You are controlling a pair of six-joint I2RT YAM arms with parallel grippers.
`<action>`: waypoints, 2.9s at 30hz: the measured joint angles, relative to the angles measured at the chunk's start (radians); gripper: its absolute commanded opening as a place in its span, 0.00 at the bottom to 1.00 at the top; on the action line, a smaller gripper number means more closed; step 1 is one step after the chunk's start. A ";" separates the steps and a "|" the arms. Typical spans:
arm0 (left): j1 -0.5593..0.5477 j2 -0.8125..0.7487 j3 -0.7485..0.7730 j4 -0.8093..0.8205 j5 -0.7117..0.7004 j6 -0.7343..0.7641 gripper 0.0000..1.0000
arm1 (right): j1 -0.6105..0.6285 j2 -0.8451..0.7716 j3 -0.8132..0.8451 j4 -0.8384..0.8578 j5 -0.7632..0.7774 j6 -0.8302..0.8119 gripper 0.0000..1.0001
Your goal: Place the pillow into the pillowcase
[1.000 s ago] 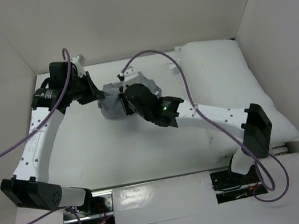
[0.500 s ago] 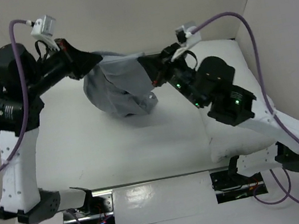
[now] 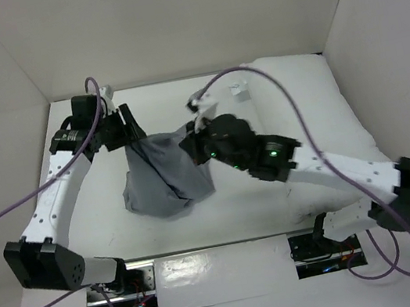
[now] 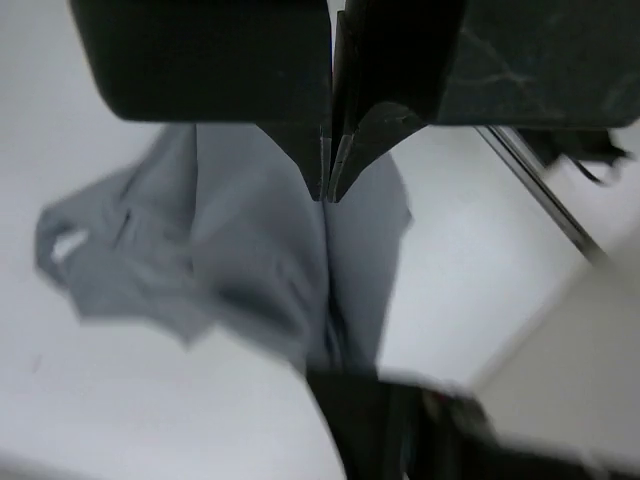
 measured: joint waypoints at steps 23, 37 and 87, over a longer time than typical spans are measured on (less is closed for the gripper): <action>-0.208 0.536 0.219 -0.089 -0.432 -0.027 0.82 | -0.367 0.218 -0.246 -0.138 -0.348 0.219 0.92; -0.183 0.755 0.327 -0.081 -0.373 -0.043 0.23 | -0.292 0.521 -0.285 0.005 -0.481 0.229 0.47; -0.309 0.752 0.319 0.003 -0.056 -0.027 0.82 | -0.210 -0.145 -0.264 -0.565 -0.064 0.132 0.00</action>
